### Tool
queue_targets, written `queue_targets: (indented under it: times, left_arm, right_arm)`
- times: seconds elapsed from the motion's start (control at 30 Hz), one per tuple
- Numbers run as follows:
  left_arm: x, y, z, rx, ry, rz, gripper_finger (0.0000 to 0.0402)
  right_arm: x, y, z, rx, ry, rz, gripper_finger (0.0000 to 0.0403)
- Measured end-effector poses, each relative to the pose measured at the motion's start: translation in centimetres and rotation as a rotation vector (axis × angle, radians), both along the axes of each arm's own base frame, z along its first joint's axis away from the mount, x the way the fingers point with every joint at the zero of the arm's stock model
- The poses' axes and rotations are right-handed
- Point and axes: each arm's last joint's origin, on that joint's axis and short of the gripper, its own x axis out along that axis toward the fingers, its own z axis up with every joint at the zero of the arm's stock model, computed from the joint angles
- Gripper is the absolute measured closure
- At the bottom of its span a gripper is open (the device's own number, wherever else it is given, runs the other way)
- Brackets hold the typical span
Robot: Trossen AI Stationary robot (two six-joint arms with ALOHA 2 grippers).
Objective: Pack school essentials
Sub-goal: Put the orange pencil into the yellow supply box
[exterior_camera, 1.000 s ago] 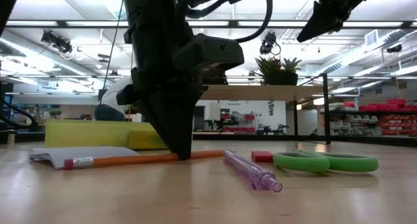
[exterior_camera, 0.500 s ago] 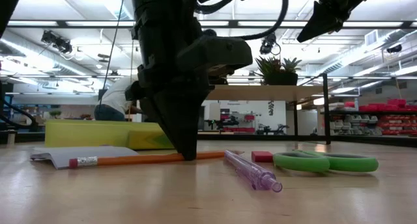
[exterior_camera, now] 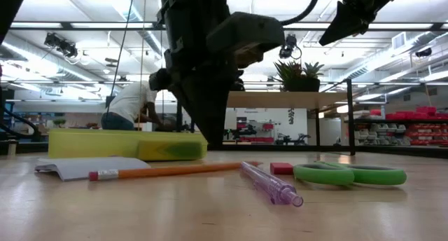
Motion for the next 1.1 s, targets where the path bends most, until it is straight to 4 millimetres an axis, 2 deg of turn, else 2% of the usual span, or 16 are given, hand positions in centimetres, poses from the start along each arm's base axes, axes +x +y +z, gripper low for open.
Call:
queue_targets:
  times: [0.17, 0.23, 0.37, 0.53, 0.63, 0.9, 1.1]
  left_arm:
    - [0.0, -0.1, 1.0, -0.023, 0.027, 0.001, 0.0399]
    - [-0.1, -0.5, 1.6, -0.021, 0.036, -0.006, 0.0386]
    - [-0.4, -1.9, 2.6, -0.03, 0.02, -0.024, 0.0332]
    - [-1.2, -3.3, 2.4, -0.11, 0.077, 0.018, 0.0256]
    - [-1.7, -3.8, 2.1, -0.114, 0.114, 0.054, 0.023]
    - [-2.5, -5.3, -0.2, -0.11, 0.23, 0.039, 0.024]
    - [-3.0, -6.4, -1.2, -0.104, 0.265, 0.02, 0.0246]
  right_arm:
    - [0.0, 0.0, 0.0, -0.002, 0.001, 0.001, 0.0364]
    - [0.0, 0.0, 0.0, -0.003, 0.003, 0.003, 0.0364]
    - [0.0, 0.0, 0.0, -0.005, 0.004, 0.004, 0.0364]
    - [0.0, 0.0, 0.0, -0.005, 0.004, 0.004, 0.0364]
    - [0.0, 0.0, 0.0, -0.005, 0.004, 0.004, 0.0364]
    - [0.0, 0.0, 0.0, -0.004, 0.0, 0.004, 0.0364]
    - [0.0, 0.0, 0.0, -0.004, 0.002, 0.004, 0.0364]
